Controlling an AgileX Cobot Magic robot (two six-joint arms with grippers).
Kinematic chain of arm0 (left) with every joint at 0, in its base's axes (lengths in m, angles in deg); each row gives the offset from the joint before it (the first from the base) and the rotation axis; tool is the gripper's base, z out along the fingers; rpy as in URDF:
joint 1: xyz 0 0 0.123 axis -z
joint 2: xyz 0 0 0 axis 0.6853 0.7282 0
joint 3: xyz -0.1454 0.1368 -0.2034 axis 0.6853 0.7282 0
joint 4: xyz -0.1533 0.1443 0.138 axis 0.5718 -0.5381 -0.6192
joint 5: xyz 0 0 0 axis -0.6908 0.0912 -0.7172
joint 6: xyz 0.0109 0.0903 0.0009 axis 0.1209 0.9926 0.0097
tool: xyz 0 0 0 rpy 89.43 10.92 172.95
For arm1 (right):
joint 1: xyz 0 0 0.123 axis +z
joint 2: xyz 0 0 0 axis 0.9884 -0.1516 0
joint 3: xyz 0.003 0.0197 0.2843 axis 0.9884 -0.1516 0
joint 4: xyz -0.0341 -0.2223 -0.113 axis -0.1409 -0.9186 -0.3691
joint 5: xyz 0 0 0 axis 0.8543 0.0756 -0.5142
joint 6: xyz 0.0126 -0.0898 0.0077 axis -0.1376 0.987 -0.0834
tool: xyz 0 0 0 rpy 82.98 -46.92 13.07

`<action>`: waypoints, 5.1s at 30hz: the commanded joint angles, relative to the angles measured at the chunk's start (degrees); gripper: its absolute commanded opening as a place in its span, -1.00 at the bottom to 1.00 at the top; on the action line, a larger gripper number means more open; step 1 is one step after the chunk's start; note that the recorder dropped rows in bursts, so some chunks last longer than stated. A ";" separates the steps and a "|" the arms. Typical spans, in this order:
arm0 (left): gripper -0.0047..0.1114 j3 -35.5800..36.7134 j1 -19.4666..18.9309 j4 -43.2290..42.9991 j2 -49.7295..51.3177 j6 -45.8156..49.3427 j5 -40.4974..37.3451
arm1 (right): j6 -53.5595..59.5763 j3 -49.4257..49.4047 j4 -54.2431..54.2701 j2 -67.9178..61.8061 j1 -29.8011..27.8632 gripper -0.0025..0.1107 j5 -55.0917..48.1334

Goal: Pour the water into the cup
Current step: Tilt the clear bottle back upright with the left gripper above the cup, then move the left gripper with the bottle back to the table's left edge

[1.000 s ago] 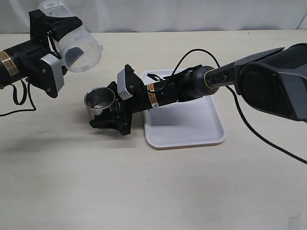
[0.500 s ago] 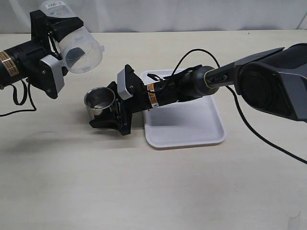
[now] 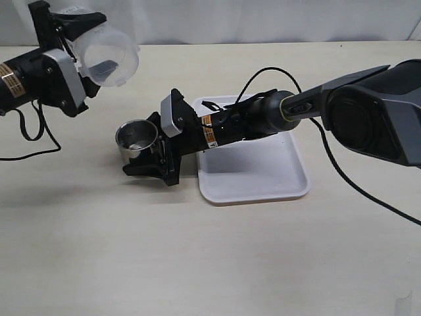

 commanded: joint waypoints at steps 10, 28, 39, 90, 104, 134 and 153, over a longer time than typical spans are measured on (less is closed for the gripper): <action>-0.92 -5.21 0.39 25.31 -0.43 -43.44 -11.36 | -0.05 0.06 0.58 0.10 -0.25 -0.88 0.80; -0.92 -11.30 0.28 36.30 7.94 -56.23 -17.28 | -0.05 0.06 0.58 0.10 -0.25 -0.88 0.80; -0.92 -11.30 -1.11 36.07 10.29 -65.16 -12.89 | -0.05 0.06 0.58 0.10 -0.25 -0.88 0.80; -0.08 -11.30 -1.82 30.39 17.99 -63.23 -5.13 | -0.15 0.06 0.58 0.10 -0.25 -0.88 0.80; 0.59 -11.30 -1.82 30.39 17.99 -62.85 -5.73 | -0.15 0.06 0.58 0.10 -0.25 -0.88 0.80; 0.89 -11.30 -1.82 30.74 17.79 -62.85 -8.12 | -0.15 0.06 0.58 0.10 -0.25 -0.88 0.80; 0.89 -8.03 -1.82 30.62 15.04 -62.95 -6.38 | -0.02 0.06 0.58 0.10 -0.25 -0.88 0.68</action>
